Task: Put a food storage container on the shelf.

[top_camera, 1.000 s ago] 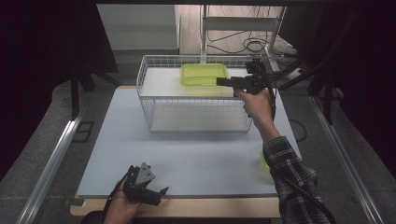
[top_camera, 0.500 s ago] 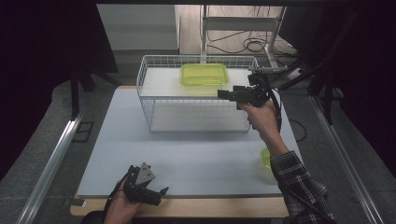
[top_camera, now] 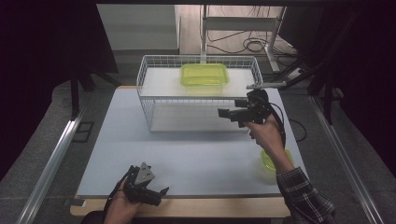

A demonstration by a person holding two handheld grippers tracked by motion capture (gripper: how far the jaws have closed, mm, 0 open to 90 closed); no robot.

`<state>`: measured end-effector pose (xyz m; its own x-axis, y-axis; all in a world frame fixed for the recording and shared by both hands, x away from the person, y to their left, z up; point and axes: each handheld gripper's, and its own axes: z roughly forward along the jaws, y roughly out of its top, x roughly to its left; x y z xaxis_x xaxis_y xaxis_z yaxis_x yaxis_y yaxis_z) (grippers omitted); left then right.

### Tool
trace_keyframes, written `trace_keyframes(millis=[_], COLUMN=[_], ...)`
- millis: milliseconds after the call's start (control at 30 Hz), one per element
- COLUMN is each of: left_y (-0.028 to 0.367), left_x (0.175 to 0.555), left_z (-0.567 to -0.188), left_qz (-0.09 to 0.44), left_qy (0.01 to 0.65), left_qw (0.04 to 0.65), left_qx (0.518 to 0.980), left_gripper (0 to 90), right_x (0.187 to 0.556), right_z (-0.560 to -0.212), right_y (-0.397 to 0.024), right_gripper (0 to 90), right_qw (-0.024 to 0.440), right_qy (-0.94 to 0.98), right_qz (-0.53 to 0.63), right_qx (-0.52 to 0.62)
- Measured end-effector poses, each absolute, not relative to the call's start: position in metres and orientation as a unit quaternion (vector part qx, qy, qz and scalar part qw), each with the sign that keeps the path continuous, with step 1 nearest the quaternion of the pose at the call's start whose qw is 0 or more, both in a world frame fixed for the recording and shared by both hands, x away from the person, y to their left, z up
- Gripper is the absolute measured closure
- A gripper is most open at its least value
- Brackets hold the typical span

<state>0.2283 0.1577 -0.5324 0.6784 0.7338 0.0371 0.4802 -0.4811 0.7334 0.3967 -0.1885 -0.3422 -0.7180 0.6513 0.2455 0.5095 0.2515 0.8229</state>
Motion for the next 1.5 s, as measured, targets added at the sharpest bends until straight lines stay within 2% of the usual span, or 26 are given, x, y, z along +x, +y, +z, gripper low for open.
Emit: trace_keyframes(millis=[400, 600, 1500], left_y=[0.159, 0.159, 0.158], left_x=[0.228, 0.228, 0.228], left_z=[-0.531, -0.531, -0.531], left_qz=[0.183, 0.188, 0.186], left_qy=[0.361, 0.358, 0.359], left_qw=[0.362, 0.364, 0.357], left_qx=[0.840, 0.839, 0.842], left_gripper=[3.0, 2.9, 2.7], right_x=[0.370, 0.358, 0.308], right_z=[-0.364, -0.375, -0.433], right_y=[-0.194, -0.199, -0.217], right_gripper=[5.3, 5.6, 3.7], right_qw=[0.094, 0.066, 0.127], right_qy=[0.807, 0.812, 0.818], right_qz=[0.479, 0.474, 0.448], right_qx=[0.333, 0.334, 0.338])
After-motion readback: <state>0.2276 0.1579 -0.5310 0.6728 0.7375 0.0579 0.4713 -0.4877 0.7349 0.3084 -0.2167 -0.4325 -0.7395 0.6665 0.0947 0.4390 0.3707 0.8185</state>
